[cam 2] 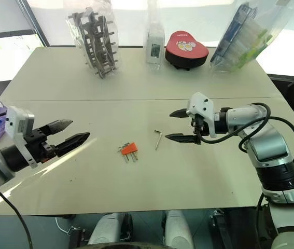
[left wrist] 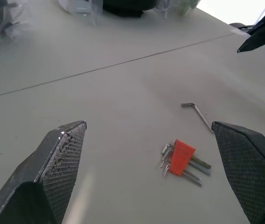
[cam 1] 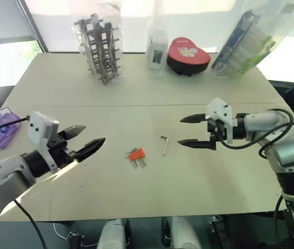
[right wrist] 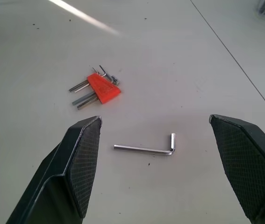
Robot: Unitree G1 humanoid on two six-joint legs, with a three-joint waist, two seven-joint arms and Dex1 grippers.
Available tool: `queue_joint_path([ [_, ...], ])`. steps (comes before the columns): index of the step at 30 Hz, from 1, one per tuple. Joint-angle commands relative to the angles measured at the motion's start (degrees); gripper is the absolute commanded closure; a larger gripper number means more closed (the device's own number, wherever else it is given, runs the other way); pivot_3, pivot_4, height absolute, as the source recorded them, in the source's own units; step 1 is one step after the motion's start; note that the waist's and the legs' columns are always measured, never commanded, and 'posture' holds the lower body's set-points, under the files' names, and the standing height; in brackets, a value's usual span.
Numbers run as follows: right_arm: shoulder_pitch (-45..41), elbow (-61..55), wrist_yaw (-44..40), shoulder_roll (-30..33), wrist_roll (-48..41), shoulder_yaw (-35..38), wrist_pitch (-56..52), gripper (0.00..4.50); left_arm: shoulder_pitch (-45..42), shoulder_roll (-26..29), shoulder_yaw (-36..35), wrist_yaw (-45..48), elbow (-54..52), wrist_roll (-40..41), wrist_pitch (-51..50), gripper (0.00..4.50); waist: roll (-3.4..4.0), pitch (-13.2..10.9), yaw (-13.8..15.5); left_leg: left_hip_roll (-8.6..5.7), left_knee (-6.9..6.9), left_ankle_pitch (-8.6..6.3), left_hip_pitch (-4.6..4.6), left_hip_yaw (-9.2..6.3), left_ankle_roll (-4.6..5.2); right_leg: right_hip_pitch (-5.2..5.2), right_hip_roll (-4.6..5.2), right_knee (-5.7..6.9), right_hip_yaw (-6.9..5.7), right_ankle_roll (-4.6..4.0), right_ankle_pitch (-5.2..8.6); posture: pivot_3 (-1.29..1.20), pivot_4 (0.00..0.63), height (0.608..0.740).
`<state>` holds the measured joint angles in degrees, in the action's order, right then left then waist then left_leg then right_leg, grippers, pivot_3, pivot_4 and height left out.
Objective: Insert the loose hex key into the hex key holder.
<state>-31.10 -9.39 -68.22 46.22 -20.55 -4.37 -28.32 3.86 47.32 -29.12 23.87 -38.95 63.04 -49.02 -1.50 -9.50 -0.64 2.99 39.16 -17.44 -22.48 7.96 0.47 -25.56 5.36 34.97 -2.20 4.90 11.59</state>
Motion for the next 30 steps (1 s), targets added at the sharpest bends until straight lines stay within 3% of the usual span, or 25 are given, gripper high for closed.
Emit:
queue_joint_path([
  [1, -0.7, -2.2, -0.1, 1.0, -0.6, 1.0, 0.2, 0.69, -0.5, 0.7, -1.0, 1.7, -0.1, -0.5, 1.8, 0.00, 0.01, 0.0, 0.0, 0.00, 0.00, 0.00, 0.00, 0.00, 0.00, 0.00, 0.00, 0.00, 0.00, 0.00, 0.00, 0.00, 0.150, 0.740],
  [23, -0.7, -1.6, 0.9, -1.5, 1.7, -2.5, 3.1, 0.69, -2.9, -0.5, 1.8, 0.4, 0.2, -1.6, 2.1, 0.00, 0.03, 0.0, 0.0, -0.01, 0.00, 0.00, 0.00, 0.00, 0.00, 0.00, 0.01, 0.00, -0.02, 0.00, 0.00, 0.00, 0.150, 0.740],
  [30, -3.7, 5.0, 4.1, -7.8, 9.5, -8.8, 10.9, 0.69, -2.6, -1.6, 3.3, 0.2, -0.1, -3.2, 2.7, 0.00, 0.03, 0.0, -0.1, -0.01, -0.01, 0.08, 0.00, 0.00, -0.15, 0.00, 0.00, 0.01, -0.03, 0.00, 0.01, 0.00, 0.150, 0.740],
])
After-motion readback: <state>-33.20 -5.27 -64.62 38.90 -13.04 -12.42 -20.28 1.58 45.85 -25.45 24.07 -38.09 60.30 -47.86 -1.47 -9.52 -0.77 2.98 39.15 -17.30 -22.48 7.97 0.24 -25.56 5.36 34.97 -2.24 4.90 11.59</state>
